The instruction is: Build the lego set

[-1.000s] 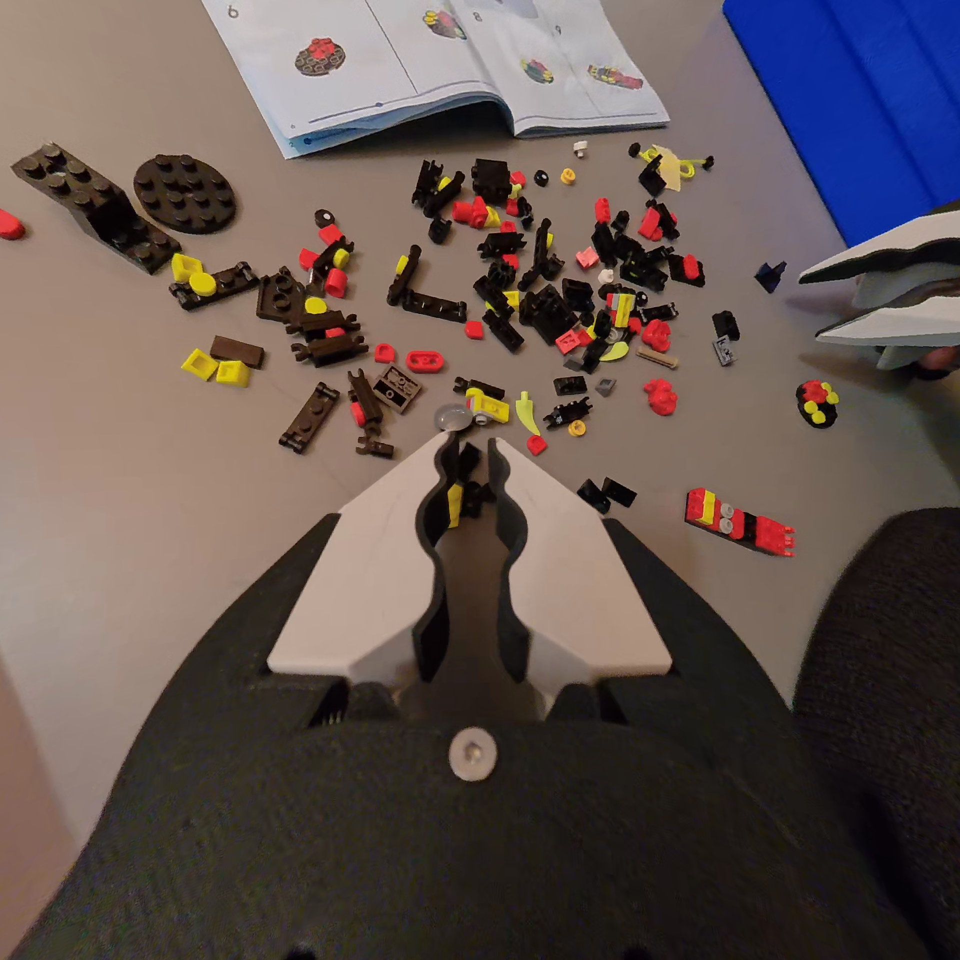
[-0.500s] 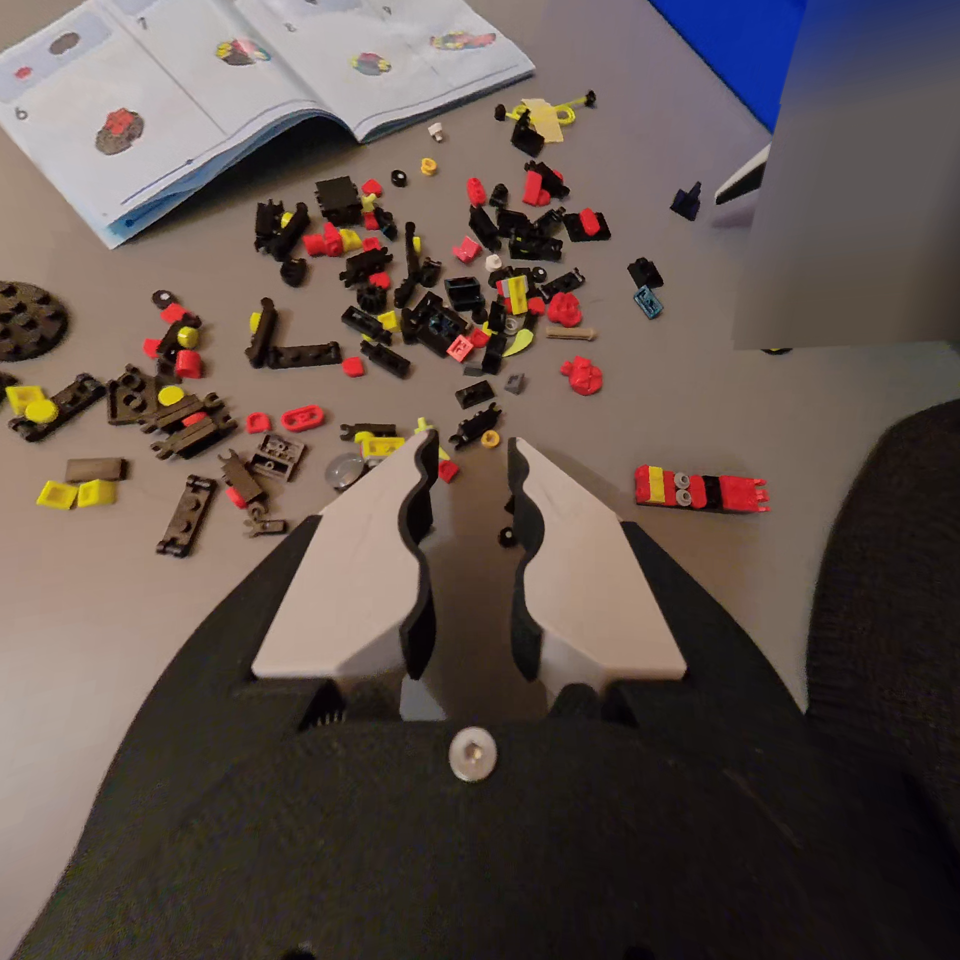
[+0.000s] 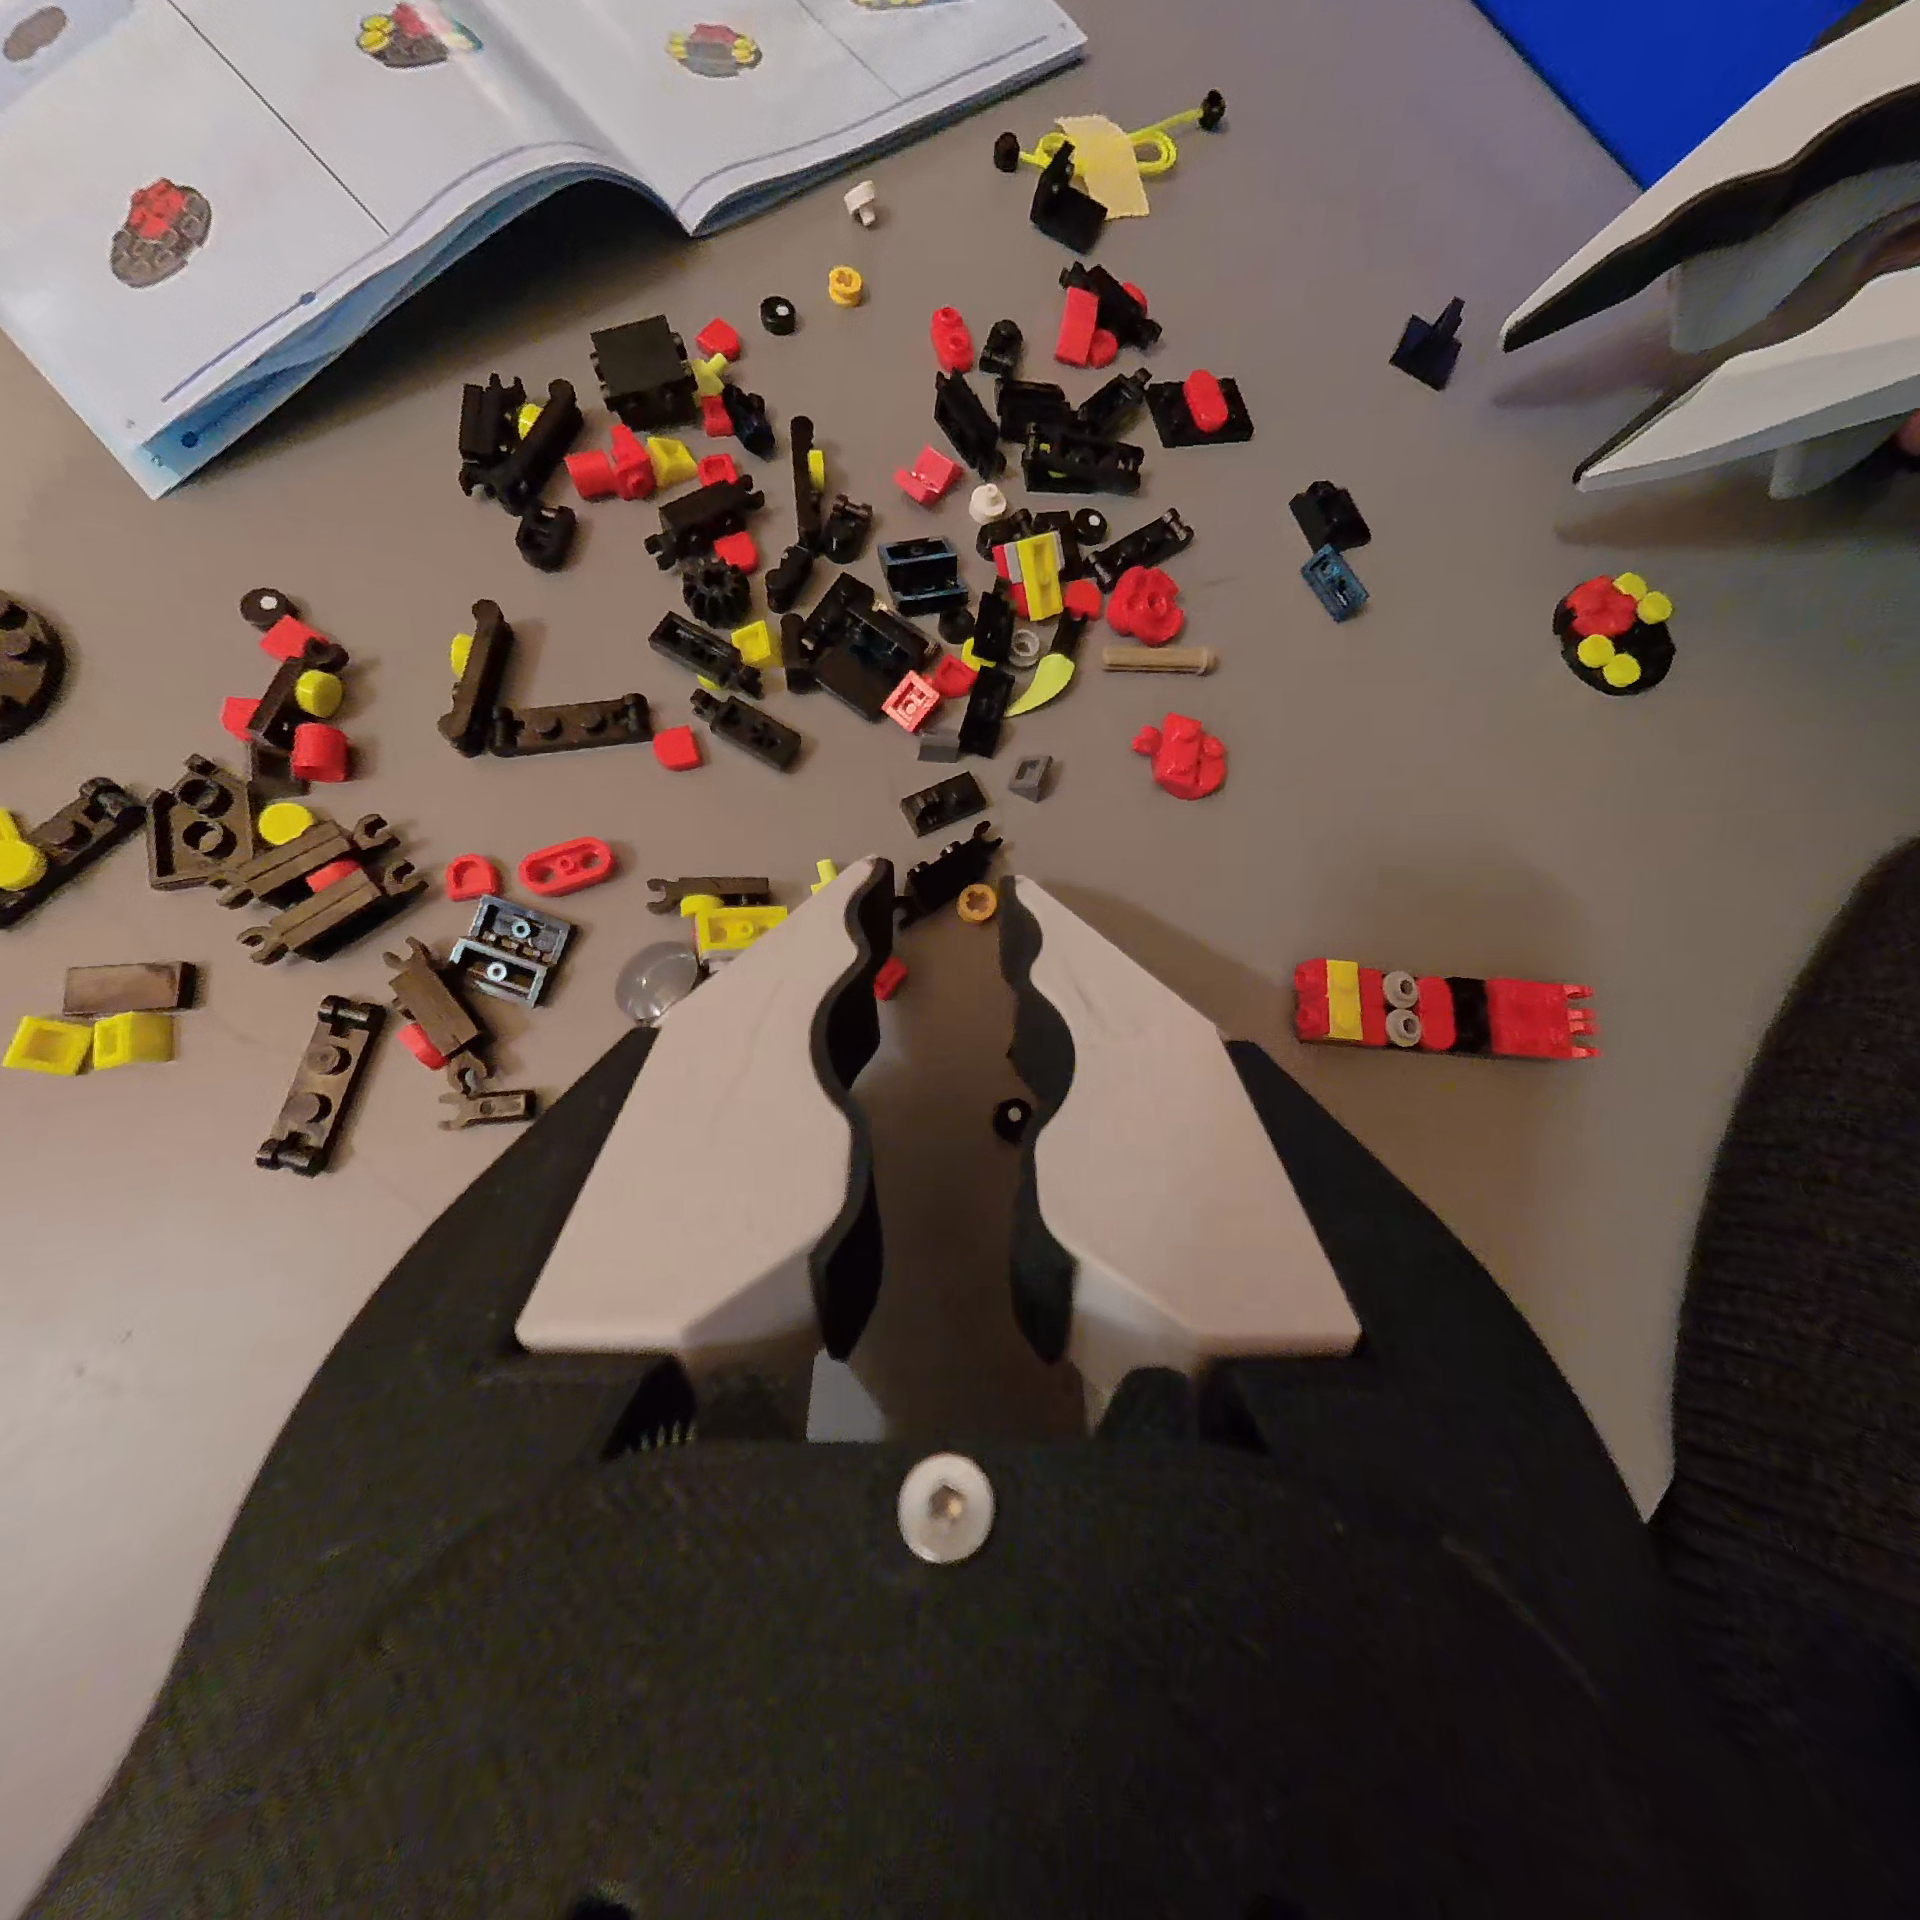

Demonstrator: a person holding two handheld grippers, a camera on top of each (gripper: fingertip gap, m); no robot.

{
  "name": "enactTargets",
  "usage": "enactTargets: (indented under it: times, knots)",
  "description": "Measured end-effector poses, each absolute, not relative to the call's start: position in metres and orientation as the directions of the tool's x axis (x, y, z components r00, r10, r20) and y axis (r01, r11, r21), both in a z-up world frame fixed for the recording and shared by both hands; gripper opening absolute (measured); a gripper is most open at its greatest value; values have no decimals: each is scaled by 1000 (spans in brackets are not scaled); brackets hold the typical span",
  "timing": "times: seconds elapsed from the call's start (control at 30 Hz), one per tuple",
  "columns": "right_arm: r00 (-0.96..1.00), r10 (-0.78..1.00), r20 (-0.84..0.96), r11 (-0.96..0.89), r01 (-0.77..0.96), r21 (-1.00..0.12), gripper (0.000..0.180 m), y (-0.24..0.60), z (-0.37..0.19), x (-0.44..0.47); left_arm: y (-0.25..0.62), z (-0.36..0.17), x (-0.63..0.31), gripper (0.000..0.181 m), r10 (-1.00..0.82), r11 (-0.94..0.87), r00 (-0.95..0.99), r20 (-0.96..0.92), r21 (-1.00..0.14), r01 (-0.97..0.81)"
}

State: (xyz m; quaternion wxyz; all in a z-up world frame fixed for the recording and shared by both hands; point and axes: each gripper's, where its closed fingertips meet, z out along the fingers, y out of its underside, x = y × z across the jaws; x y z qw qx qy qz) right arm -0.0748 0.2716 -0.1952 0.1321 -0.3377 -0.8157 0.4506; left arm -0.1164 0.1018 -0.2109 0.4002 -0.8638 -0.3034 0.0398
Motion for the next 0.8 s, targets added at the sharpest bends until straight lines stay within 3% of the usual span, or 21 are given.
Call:
enactTargets:
  times: [0.43, 0.73, 0.8]
  knots:
    - [-735, 672, -96, 360, 438, -824, 38, 272, -196, -75, 100, -207, -118, 17, 556, -457, 802, 217, -726, 513]
    - [-720, 686, -111, 336, 447, -829, 39, 276, -194, -78, 106, -196, -113, 31, 511, -415, 817, 266, -756, 506]
    - [-722, 682, -115, 324, 439, -838, 40, 275, -191, -78, 105, -195, -117, 46, 528, -399, 808, 263, -762, 509]
